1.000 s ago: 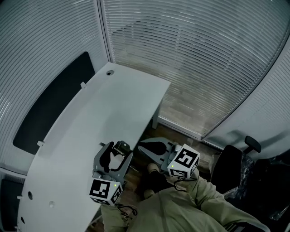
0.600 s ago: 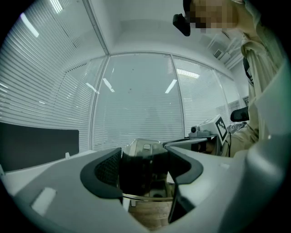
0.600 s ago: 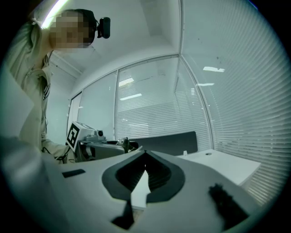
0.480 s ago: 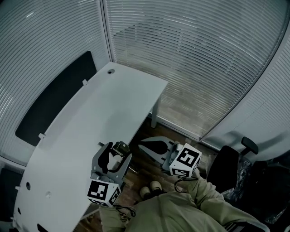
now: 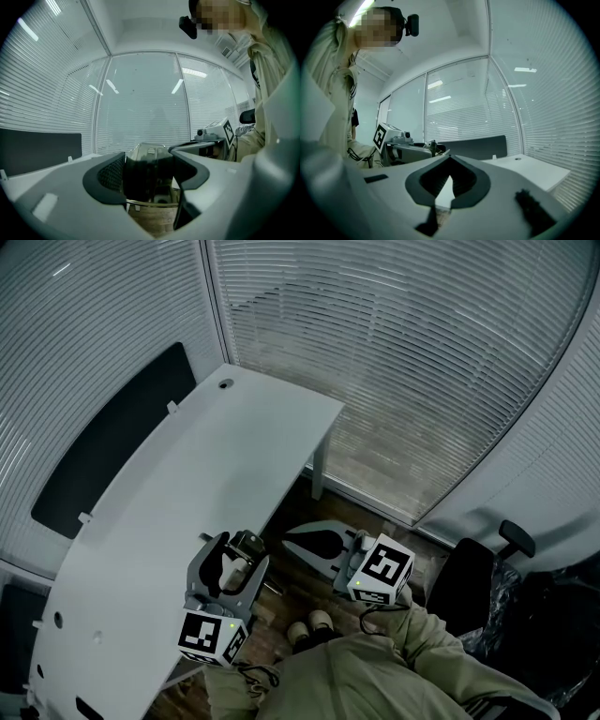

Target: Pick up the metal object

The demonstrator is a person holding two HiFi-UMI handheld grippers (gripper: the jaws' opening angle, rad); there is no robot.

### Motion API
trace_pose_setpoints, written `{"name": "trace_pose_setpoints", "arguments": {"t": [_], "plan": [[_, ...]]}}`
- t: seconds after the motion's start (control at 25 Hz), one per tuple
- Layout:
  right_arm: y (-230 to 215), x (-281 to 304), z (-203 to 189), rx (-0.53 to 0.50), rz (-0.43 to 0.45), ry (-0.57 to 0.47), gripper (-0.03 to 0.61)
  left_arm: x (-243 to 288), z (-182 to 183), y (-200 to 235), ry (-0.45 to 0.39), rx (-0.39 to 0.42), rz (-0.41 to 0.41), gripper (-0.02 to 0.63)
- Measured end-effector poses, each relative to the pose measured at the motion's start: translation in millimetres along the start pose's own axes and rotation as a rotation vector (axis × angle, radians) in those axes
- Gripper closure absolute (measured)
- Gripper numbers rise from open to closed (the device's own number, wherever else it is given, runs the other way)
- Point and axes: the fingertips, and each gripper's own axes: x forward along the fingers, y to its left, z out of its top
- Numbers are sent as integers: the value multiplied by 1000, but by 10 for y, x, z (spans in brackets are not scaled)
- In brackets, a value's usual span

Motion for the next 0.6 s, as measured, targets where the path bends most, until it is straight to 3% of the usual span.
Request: {"name": "trace_pose_setpoints", "arguments": {"t": [0.6], "plan": [[-66, -24, 24, 1, -2, -10, 576, 46, 33, -3, -3, 12, -2, 308]]}}
